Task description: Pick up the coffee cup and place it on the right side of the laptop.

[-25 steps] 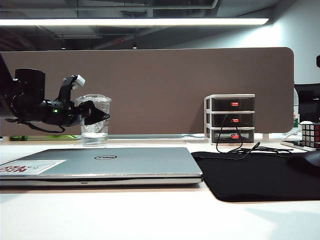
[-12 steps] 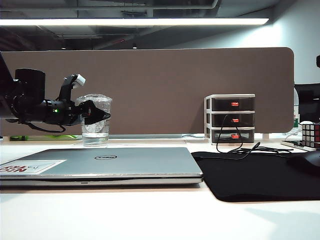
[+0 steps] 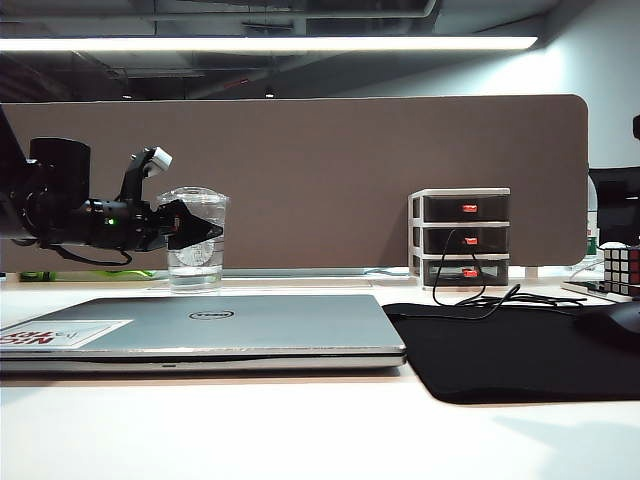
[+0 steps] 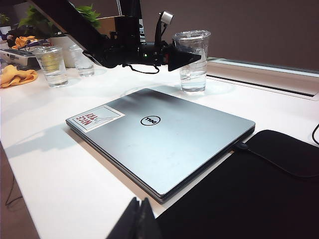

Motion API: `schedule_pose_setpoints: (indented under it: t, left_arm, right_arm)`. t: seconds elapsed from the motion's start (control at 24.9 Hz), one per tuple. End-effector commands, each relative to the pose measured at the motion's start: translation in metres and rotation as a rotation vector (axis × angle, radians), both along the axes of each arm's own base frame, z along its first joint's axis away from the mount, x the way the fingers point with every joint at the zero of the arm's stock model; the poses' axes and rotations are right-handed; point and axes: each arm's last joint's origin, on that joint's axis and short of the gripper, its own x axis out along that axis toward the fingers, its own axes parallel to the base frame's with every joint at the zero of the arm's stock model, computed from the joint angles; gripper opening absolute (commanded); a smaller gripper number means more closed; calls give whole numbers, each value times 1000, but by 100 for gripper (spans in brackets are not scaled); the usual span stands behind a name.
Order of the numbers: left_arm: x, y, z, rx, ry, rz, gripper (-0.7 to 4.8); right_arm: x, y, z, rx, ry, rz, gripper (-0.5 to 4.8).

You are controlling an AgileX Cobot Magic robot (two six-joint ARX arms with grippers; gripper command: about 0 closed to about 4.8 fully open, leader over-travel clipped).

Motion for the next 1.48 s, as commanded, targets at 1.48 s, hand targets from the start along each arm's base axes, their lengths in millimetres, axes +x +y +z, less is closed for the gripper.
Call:
schedule_pose_setpoints:
  t: [1.48]
  left_arm:
    - [-90,-291,23,-23,-61,-902,407]
  right_arm:
    - [0,0,-2,-1,0,22,-1]
